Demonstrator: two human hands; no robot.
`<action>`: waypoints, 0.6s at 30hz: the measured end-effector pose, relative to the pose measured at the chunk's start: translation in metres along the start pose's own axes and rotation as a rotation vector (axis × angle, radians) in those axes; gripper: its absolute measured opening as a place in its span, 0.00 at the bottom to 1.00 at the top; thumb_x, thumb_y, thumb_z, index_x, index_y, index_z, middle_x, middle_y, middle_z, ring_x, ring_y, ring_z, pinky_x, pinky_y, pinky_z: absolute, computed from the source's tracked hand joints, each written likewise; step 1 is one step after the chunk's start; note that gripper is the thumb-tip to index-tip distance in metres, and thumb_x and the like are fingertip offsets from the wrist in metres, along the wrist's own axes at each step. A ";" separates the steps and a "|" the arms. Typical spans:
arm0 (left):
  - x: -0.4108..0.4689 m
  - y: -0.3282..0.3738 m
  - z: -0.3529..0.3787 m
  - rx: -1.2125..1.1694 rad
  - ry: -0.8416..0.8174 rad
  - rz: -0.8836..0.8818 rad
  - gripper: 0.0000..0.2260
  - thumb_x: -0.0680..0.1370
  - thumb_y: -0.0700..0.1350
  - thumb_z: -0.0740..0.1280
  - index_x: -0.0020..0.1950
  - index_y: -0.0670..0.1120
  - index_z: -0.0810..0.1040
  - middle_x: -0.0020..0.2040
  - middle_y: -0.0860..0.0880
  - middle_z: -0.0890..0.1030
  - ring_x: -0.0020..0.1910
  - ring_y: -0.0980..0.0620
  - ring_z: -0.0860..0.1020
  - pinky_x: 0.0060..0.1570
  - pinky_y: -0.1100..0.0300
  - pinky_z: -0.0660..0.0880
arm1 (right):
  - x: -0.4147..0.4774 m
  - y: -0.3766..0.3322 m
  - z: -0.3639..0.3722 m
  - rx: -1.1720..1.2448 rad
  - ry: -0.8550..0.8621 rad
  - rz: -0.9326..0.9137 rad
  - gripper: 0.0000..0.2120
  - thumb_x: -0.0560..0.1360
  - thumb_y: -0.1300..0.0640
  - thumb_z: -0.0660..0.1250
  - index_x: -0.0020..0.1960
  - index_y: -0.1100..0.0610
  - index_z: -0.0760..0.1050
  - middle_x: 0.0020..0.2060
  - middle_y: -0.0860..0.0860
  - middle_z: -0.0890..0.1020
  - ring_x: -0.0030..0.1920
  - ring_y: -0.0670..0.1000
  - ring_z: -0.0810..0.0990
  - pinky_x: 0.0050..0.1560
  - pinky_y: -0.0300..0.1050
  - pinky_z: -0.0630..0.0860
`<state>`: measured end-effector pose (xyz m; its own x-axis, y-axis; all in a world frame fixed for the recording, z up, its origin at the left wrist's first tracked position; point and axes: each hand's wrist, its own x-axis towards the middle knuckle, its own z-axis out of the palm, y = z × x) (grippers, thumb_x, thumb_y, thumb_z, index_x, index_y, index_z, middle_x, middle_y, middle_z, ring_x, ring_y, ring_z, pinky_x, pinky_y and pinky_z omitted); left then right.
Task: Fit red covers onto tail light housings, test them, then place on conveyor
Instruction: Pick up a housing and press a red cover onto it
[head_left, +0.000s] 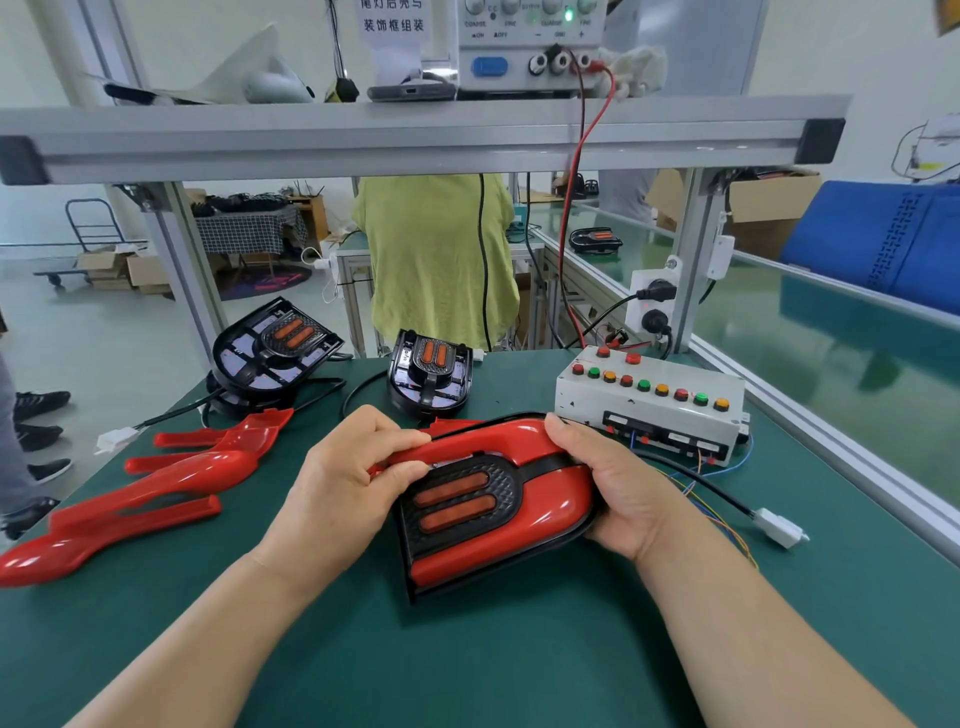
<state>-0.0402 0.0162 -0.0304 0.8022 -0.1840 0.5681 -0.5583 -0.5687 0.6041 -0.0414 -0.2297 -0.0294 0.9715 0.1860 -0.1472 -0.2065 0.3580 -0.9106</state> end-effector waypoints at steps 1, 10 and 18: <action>0.000 -0.001 0.001 0.003 -0.003 -0.002 0.11 0.75 0.39 0.74 0.54 0.52 0.84 0.44 0.54 0.76 0.44 0.51 0.76 0.46 0.64 0.72 | 0.000 0.000 0.000 -0.006 -0.005 -0.004 0.24 0.69 0.49 0.72 0.61 0.60 0.79 0.57 0.63 0.83 0.48 0.59 0.84 0.53 0.60 0.80; 0.000 0.000 0.001 -0.008 0.015 0.005 0.12 0.75 0.39 0.73 0.54 0.53 0.84 0.45 0.54 0.76 0.46 0.52 0.76 0.46 0.67 0.71 | 0.004 0.003 -0.001 0.008 0.021 0.001 0.22 0.70 0.45 0.70 0.57 0.59 0.82 0.53 0.62 0.85 0.48 0.59 0.85 0.50 0.58 0.83; 0.001 0.003 -0.005 0.071 0.024 0.042 0.10 0.75 0.37 0.73 0.54 0.49 0.84 0.44 0.54 0.76 0.46 0.52 0.76 0.45 0.72 0.69 | 0.009 0.005 -0.005 0.034 0.140 0.049 0.21 0.80 0.40 0.60 0.52 0.56 0.83 0.47 0.59 0.87 0.42 0.57 0.87 0.38 0.52 0.84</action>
<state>-0.0423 0.0188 -0.0257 0.7727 -0.1904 0.6055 -0.5742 -0.6162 0.5391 -0.0326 -0.2308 -0.0369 0.9664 0.0752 -0.2458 -0.2555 0.3831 -0.8877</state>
